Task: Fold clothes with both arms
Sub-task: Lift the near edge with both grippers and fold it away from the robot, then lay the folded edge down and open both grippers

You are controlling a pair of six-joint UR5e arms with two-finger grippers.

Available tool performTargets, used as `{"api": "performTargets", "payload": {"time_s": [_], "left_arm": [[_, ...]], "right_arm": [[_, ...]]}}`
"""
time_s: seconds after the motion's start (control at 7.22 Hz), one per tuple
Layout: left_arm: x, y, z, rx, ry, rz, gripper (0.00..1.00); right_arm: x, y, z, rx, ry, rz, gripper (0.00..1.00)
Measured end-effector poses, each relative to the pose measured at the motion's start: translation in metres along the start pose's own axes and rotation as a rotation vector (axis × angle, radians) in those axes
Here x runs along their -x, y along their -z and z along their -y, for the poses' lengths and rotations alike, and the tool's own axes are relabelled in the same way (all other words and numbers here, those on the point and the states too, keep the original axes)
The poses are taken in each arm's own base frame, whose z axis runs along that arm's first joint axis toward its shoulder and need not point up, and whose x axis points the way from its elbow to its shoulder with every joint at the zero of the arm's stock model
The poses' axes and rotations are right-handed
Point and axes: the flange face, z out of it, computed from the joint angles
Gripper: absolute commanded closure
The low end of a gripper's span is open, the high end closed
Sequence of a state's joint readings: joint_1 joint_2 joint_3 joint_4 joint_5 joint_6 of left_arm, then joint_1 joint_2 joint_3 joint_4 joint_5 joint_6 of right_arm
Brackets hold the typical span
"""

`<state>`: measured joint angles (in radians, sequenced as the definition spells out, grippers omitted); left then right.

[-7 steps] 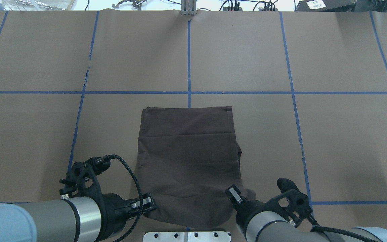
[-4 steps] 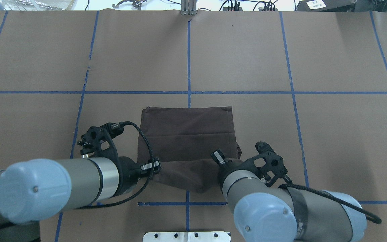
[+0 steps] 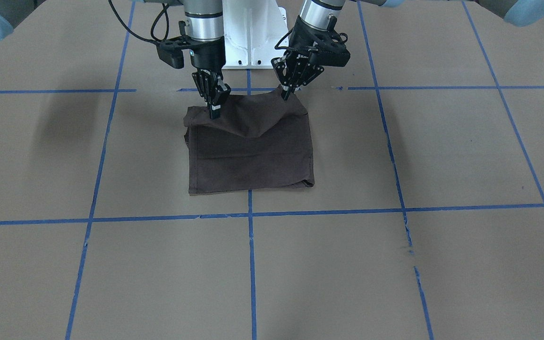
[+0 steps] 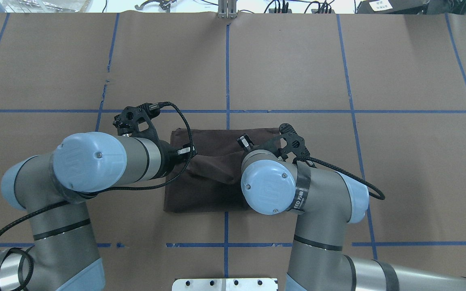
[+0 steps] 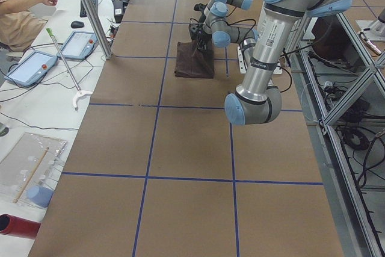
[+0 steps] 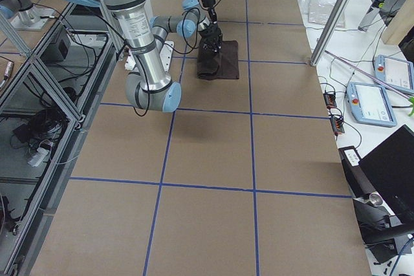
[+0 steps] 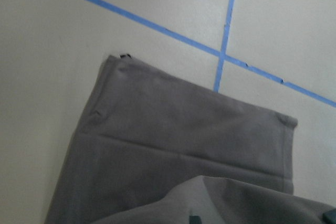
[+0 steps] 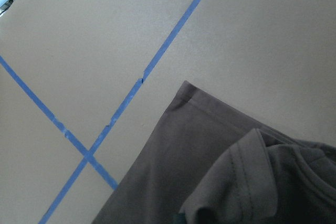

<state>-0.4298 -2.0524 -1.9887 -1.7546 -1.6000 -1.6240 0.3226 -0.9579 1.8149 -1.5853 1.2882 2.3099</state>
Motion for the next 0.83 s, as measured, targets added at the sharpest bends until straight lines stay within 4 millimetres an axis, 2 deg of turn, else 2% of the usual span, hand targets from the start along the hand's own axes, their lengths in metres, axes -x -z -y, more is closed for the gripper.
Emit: {"api": "performTargets", "payload": {"time_s": [0.28,0.42,0.83], "left_arm": [[0.009,-0.044,0.019,-0.026,-0.014,0.032,1.0],[0.015,-0.062,0.024,-0.033,-0.019,0.045,1.0],[0.029,-0.091,0.04,-0.056,-0.016,0.075,1.0]], "right_arm": [[0.001,-0.046,0.003,-0.028,0.007,-0.008,1.0],[-0.002,-0.06,0.004,-0.042,0.012,-0.021,1.0],[-0.009,-0.077,0.006,-0.066,0.02,-0.045,1.0]]}}
